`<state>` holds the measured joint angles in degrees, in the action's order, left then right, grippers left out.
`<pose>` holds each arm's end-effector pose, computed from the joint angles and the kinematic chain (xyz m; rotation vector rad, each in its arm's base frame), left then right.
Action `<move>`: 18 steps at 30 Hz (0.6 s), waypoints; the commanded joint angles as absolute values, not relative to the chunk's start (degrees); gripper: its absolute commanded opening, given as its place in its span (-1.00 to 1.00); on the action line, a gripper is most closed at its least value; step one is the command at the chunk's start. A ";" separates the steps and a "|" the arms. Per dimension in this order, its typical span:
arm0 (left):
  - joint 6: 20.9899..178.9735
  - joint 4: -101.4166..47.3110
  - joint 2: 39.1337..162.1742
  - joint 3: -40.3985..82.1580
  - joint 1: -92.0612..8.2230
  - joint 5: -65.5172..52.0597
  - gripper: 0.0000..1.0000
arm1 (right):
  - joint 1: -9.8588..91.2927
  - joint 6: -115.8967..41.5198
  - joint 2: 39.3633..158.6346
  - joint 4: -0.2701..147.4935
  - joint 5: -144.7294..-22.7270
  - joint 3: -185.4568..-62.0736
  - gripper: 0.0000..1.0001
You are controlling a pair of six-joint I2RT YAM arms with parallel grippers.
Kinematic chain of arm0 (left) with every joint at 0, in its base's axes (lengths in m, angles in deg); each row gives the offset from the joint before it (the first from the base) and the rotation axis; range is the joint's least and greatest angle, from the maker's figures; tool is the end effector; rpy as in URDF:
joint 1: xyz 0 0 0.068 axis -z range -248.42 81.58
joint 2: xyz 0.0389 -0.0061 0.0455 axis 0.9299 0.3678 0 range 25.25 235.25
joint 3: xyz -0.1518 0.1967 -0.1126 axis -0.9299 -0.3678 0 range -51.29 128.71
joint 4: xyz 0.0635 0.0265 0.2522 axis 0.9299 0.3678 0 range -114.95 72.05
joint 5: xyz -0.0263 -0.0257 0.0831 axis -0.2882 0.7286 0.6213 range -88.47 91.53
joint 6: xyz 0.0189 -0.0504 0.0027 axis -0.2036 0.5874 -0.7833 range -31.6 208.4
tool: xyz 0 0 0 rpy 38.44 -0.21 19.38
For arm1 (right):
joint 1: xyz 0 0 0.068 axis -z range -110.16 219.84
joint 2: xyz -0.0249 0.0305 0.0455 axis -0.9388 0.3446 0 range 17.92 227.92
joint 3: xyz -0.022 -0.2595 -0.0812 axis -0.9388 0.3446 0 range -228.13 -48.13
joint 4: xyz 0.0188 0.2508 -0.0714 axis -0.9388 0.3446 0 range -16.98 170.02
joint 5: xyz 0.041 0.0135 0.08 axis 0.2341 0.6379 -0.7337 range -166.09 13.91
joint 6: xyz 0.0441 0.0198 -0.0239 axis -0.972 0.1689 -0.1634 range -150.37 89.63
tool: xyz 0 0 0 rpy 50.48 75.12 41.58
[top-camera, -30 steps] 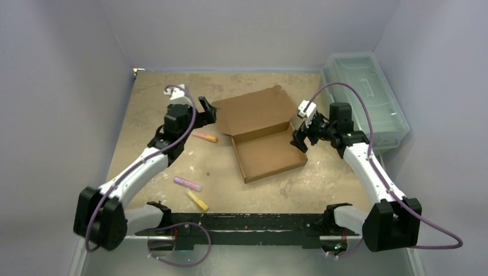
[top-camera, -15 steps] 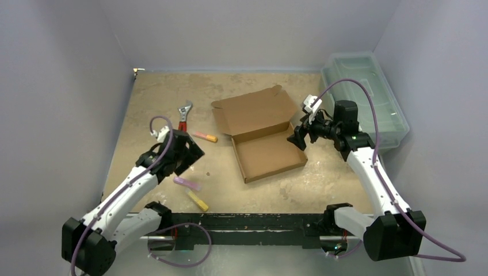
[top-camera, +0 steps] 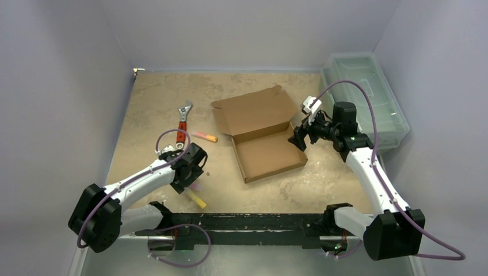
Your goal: Fold the paper box
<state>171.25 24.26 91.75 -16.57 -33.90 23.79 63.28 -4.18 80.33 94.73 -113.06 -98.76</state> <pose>0.1487 -0.0860 0.1720 -1.1551 2.4715 0.0953 0.2314 0.0482 0.2997 -0.9219 1.8441 0.4827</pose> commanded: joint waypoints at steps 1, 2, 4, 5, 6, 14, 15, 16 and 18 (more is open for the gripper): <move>175.35 22.83 90.00 -17.01 -33.73 28.86 0.34 | 63.43 -3.31 80.38 93.62 -112.51 -98.71 0.98; 175.23 22.33 89.76 -16.97 -33.78 29.21 0.33 | 63.45 -3.18 80.48 93.76 -112.56 -98.72 0.98; 175.34 22.01 89.46 -16.75 -33.86 30.27 0.32 | 63.43 -2.91 80.50 93.77 -112.56 -98.62 0.98; 175.35 21.98 89.34 -16.71 -33.87 30.81 0.32 | 63.43 -2.95 80.47 93.78 -112.48 -98.65 0.98; 175.33 21.93 89.25 -16.62 -34.00 31.07 0.31 | 63.43 -2.91 80.49 93.77 -112.41 -98.67 0.98; 176.89 22.80 88.22 -18.23 -34.85 30.08 0.22 | 63.44 -2.84 80.74 93.77 -112.12 -98.58 0.98; 177.03 22.73 88.10 -18.59 -34.87 29.68 0.20 | 63.44 -2.84 80.76 93.78 -112.08 -98.58 0.98; 177.23 22.66 88.02 -18.99 -34.86 29.28 0.19 | 63.43 -2.81 80.84 93.82 -112.05 -98.58 0.98; 177.47 22.33 88.00 -19.88 -34.91 28.93 0.16 | 63.43 -2.77 80.85 93.78 -111.96 -98.58 0.98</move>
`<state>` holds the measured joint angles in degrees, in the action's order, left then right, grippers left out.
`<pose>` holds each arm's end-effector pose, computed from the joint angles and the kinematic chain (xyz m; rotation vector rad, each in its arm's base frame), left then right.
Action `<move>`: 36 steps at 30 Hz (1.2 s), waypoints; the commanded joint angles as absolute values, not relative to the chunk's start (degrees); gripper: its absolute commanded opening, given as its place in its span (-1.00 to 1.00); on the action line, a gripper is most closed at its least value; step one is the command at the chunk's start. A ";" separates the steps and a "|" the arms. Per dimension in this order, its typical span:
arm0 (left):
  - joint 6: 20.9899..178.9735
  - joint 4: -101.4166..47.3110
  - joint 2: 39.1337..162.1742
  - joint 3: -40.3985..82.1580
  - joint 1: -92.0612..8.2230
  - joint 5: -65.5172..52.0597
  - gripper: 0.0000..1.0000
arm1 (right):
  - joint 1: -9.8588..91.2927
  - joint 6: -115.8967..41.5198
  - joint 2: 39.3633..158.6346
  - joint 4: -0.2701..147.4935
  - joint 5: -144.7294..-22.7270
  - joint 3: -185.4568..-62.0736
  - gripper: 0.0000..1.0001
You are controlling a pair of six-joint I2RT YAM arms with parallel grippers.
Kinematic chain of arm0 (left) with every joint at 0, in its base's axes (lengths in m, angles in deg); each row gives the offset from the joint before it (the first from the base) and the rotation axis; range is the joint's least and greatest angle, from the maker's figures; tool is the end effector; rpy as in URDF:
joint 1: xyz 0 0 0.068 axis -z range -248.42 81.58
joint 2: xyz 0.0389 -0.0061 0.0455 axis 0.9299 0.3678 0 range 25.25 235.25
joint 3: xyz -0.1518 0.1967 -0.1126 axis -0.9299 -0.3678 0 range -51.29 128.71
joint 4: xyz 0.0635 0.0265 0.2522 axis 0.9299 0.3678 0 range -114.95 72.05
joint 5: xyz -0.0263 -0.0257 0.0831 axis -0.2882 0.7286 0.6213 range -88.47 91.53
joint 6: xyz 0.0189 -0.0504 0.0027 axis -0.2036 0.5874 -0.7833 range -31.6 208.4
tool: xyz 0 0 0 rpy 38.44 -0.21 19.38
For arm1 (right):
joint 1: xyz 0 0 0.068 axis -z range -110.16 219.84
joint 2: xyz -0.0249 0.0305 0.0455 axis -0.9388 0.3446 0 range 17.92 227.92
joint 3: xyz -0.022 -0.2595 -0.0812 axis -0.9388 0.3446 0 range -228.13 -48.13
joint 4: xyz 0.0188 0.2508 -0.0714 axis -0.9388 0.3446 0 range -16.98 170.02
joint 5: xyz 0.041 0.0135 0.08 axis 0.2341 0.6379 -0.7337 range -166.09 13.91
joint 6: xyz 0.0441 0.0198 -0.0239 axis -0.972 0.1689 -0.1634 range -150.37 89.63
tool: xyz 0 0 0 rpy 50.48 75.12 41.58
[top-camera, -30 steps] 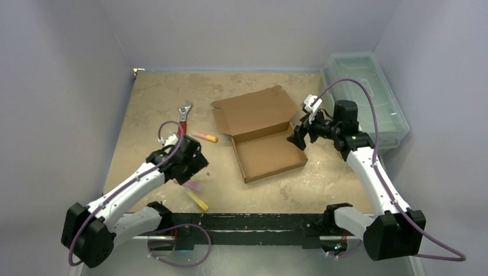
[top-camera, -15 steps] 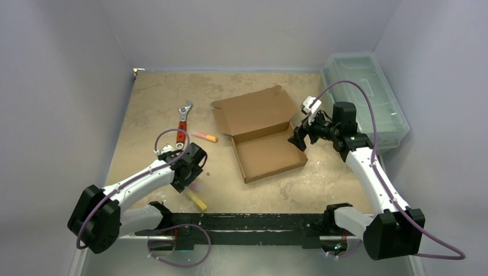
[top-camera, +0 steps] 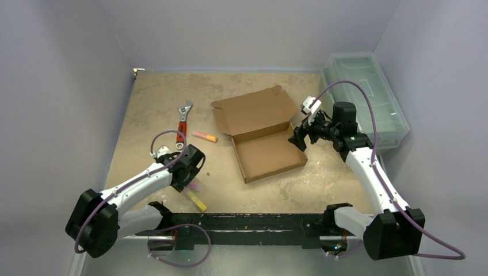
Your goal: Fold the paper box
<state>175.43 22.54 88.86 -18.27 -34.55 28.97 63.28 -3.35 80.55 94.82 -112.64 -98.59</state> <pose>0.1468 -0.0788 0.1737 -1.2337 2.3168 0.0777 0.2320 0.0481 0.2976 -0.9315 1.8476 0.4699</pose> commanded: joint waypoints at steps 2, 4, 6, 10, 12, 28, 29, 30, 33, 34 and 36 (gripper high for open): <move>177.73 21.68 88.19 -20.76 -35.03 28.74 0.13 | 63.43 -2.78 80.85 93.83 -111.95 -98.58 0.98; 177.57 20.50 88.26 -21.41 -35.46 28.57 0.10 | 63.49 -2.75 80.85 93.83 -111.95 -98.58 0.98; 176.74 18.77 88.33 -21.87 -36.34 28.53 0.05 | 63.43 -2.78 80.91 93.79 -111.95 -98.54 0.98; 173.37 14.76 89.85 -22.53 -40.27 27.15 -0.04 | 63.43 -2.73 80.85 93.80 -111.73 -98.49 0.98; 171.19 11.99 91.14 -22.98 -43.21 25.66 -0.15 | 63.48 -2.75 80.76 93.80 -111.54 -98.49 0.98; 150.25 0.07 88.17 -13.38 -45.57 18.26 -1.00 | 63.77 -2.54 82.39 92.93 -111.99 -98.05 0.98; 147.34 -2.35 86.46 -13.82 -45.57 15.83 -1.00 | 63.92 -2.40 82.61 93.03 -112.15 -98.05 0.98; 145.20 -5.21 84.50 -14.78 -45.57 13.25 -1.00 | 63.91 -2.16 82.79 93.19 -112.39 -98.13 0.98; 137.88 -21.88 77.56 -21.65 -45.57 -2.24 -1.00 | 63.96 -1.13 83.19 93.49 -112.96 -98.22 0.98; 137.21 -30.13 75.70 -24.62 -45.57 -7.70 -1.00 | 64.09 -0.82 83.40 93.65 -113.06 -98.29 0.98; 138.13 -45.52 74.26 -29.79 -45.49 -17.22 -1.00 | 64.14 -0.21 83.71 93.94 -113.10 -98.45 0.98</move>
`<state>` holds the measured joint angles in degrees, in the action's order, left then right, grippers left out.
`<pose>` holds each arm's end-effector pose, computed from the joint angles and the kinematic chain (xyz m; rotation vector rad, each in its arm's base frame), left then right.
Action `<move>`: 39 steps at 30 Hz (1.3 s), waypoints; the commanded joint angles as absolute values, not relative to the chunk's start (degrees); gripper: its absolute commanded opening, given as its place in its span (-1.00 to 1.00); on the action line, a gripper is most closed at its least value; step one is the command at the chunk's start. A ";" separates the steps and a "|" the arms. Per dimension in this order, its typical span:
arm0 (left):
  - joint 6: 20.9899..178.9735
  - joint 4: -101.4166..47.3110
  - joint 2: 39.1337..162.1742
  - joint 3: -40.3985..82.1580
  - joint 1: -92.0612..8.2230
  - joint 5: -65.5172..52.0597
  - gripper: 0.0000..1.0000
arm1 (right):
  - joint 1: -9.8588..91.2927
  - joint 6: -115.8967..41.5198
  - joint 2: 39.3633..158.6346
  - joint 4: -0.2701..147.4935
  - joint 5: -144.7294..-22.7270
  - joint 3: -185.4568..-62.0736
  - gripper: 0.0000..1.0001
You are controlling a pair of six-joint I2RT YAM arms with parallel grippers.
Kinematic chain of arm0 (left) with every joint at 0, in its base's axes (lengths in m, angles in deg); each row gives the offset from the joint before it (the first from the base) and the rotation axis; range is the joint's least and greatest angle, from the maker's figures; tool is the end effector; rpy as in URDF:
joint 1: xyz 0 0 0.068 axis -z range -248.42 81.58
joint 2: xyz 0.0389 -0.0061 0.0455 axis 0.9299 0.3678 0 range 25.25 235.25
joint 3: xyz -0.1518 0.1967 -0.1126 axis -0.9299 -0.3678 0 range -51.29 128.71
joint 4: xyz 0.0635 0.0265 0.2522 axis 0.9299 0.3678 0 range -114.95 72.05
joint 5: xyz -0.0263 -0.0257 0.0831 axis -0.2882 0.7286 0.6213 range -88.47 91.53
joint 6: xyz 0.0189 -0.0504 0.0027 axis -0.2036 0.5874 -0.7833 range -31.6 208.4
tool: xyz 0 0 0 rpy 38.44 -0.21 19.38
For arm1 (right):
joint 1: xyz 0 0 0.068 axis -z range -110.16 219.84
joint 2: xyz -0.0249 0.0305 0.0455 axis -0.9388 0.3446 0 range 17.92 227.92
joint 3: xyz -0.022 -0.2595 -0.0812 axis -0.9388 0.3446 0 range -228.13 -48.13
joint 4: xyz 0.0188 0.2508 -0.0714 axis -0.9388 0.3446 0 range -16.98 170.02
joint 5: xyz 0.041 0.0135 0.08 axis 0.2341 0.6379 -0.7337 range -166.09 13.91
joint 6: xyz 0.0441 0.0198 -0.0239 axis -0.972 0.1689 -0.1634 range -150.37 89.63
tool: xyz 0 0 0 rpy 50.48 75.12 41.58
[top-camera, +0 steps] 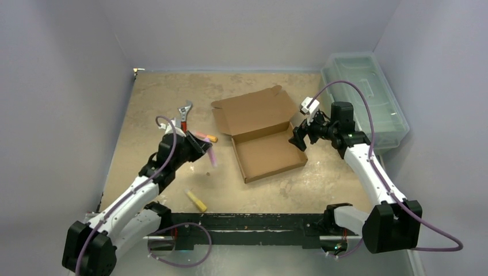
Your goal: Fold the paper box
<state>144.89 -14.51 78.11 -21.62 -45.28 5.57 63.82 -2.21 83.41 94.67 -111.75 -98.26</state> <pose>0.1854 -0.0765 0.2220 -0.6852 2.1401 -0.7100 0.2414 0.0464 0.2847 -0.9338 1.8977 0.4595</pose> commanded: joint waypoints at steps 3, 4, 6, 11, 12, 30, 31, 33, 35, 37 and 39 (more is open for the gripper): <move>137.03 -54.47 78.24 -29.72 -44.77 -24.05 -1.00 | 64.61 0.20 84.29 94.11 -113.04 -98.49 0.98; 135.84 -54.93 79.98 -28.60 -43.88 -25.03 -1.00 | 64.82 0.33 84.50 94.19 -113.01 -98.45 0.98; 133.58 -55.10 83.25 -26.02 -41.13 -24.80 -1.00 | 65.18 0.55 84.98 94.29 -112.87 -98.49 0.98; 128.79 -54.40 93.65 -17.75 -31.95 -20.19 -1.00 | 66.21 0.82 85.91 94.34 -112.84 -98.45 0.98; 128.79 -54.39 95.99 -16.24 -30.79 -19.42 -1.00 | 66.38 0.83 86.02 94.38 -112.83 -98.41 0.98; 126.24 -40.75 114.83 0.34 -22.32 -2.04 -0.15 | 66.89 2.21 85.60 95.07 -113.61 -98.36 0.98; 125.75 -40.04 113.77 0.15 -22.28 -1.37 -0.14 | 66.87 2.30 85.59 95.14 -113.66 -98.40 0.98; 124.60 -37.54 110.86 -0.39 -22.30 -0.24 -0.13 | 66.90 2.53 85.51 95.42 -113.79 -98.49 0.98; 123.79 -35.05 107.24 -1.63 -22.30 0.68 -0.14 | 66.91 2.86 85.31 95.84 -113.88 -98.62 0.98; 124.05 -32.42 102.61 -4.19 -22.33 1.34 -0.13 | 66.90 3.03 84.97 95.95 -113.97 -98.72 0.98; 125.70 -29.86 96.49 -7.57 -22.32 3.37 -0.13 | 66.90 3.19 84.58 96.04 -114.10 -98.68 0.98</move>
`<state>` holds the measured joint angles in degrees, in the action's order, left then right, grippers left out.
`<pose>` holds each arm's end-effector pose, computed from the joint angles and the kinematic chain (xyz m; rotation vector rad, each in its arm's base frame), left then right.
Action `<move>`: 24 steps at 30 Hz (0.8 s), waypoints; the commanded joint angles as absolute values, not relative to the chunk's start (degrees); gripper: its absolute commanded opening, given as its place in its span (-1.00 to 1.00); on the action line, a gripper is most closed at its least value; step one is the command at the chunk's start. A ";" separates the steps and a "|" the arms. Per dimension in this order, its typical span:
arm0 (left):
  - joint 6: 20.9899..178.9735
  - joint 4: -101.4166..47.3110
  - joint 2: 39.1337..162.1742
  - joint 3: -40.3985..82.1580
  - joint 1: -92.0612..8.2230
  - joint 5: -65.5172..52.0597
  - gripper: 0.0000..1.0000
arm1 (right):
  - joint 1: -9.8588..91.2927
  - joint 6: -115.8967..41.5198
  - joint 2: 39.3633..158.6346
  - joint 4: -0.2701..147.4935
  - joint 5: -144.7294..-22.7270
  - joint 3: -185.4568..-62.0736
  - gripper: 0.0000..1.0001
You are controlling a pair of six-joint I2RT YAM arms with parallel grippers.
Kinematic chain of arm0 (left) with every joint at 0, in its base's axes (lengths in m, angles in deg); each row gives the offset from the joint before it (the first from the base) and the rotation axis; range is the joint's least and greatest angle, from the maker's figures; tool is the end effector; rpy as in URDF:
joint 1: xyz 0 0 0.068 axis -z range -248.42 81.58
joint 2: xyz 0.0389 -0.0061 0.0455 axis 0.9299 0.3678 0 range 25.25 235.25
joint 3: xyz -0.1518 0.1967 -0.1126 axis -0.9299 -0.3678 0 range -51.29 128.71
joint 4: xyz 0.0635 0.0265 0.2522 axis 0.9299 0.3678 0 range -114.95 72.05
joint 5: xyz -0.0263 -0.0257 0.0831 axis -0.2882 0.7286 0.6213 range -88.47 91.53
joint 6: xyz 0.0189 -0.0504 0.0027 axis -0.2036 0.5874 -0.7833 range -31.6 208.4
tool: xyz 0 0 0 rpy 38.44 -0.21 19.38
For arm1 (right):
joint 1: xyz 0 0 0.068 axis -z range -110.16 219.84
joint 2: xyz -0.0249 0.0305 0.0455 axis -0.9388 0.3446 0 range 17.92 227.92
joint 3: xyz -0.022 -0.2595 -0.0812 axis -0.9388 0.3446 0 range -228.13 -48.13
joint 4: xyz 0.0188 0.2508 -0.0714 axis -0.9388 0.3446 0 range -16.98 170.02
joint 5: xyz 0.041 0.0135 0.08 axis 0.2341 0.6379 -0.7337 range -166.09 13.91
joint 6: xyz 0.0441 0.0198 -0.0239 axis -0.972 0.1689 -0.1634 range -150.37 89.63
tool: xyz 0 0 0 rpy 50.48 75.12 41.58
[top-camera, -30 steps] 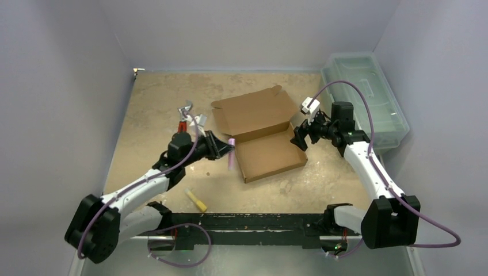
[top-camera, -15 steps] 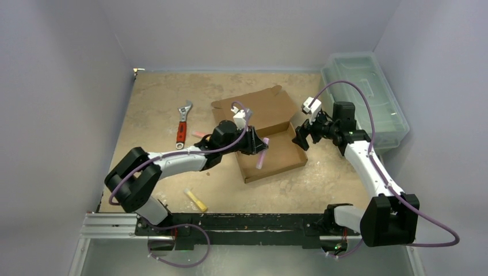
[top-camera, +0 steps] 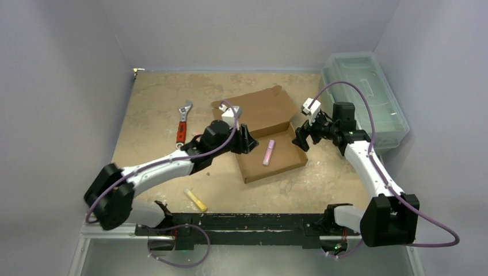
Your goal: Fold the paper box
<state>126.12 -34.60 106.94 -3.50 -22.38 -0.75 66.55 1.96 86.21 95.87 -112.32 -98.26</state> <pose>0.2200 -0.2302 0.2428 0.1821 2.1236 -0.9511 0.2498 0.0355 0.2720 -0.9565 1.9364 0.4326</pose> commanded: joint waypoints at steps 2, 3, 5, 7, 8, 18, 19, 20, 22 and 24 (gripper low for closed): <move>128.68 -26.95 90.66 -11.41 -22.32 4.69 -0.13 | 66.93 3.43 84.22 96.16 -114.22 -98.67 0.98; 130.95 -25.34 87.61 -13.01 -22.29 5.75 -0.14 | 66.92 3.53 84.15 96.31 -114.38 -98.68 0.98; 135.41 -18.65 82.42 -15.76 -22.34 8.00 -0.14 | 66.92 3.85 84.03 96.58 -114.60 -98.79 0.98; 140.60 -12.05 78.30 -17.58 -22.35 10.07 -0.13 | 66.87 4.19 84.01 96.94 -114.74 -98.86 0.98; 142.55 -8.45 76.63 -17.92 -22.36 11.13 -0.14 | 66.88 4.29 83.95 96.97 -114.91 -98.85 0.98; 165.73 28.18 73.29 -13.16 -22.29 24.51 -0.21 | 66.92 4.76 83.41 97.60 -115.19 -99.00 0.98; 167.03 29.72 73.65 -13.11 -22.31 24.61 -0.22 | 66.88 4.76 83.40 97.62 -115.20 -99.02 0.98; 167.94 30.63 73.95 -13.44 -22.29 24.34 -0.22 | 66.90 4.78 83.32 97.59 -115.20 -99.03 0.98; 168.99 31.04 74.47 -14.67 -22.28 23.62 -0.23 | 66.94 4.78 83.35 97.62 -115.19 -99.02 0.98; 169.33 30.58 74.66 -16.14 -22.28 23.15 -0.23 | 66.89 4.86 83.46 97.48 -115.20 -98.93 0.98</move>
